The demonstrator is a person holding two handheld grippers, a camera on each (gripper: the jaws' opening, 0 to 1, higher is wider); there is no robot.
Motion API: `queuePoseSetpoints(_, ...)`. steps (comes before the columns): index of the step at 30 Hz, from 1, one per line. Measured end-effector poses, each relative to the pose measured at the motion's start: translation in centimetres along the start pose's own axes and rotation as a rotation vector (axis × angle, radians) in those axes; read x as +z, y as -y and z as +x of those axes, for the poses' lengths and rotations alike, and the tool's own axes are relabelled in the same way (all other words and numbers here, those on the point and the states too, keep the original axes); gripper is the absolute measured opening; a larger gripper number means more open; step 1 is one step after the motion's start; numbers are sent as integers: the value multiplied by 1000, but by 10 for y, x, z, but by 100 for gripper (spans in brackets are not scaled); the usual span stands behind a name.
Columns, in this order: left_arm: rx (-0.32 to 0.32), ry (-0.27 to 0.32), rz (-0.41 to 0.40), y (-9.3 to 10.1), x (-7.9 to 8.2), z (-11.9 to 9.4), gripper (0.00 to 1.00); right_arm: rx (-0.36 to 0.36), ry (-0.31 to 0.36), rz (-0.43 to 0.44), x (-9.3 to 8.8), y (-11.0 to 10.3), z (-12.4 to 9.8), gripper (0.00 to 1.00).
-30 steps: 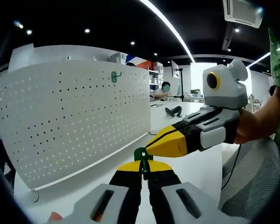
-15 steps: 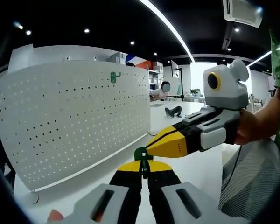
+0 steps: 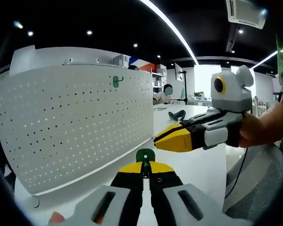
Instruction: Insert the hook assembly into the mounting plate slot until the hook locks in place.
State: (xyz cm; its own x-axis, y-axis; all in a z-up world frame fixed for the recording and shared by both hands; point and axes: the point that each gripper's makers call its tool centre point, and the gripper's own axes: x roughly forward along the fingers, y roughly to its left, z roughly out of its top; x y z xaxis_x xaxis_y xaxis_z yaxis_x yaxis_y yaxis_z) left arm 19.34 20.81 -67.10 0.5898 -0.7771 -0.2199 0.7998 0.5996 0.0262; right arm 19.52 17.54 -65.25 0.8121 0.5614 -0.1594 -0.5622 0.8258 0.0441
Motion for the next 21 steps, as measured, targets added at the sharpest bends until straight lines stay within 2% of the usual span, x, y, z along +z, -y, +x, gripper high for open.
queuePoseSetpoints(8,1,18,1,0,11,6,3,-13,3,-34,4,5,-2,5)
queuePoseSetpoints(13,12,34,35,-10,29,8,3,-13,-1,-51,4,5,-6,5)
queuePoseSetpoints(16,29,58,55,-19,46,6,3,-14,-8,-60,2,6,-12,5)
queuePoseSetpoints(21,57,90,62,-31,63,5,3,-21,-18,-70,-2,7,-21,5)
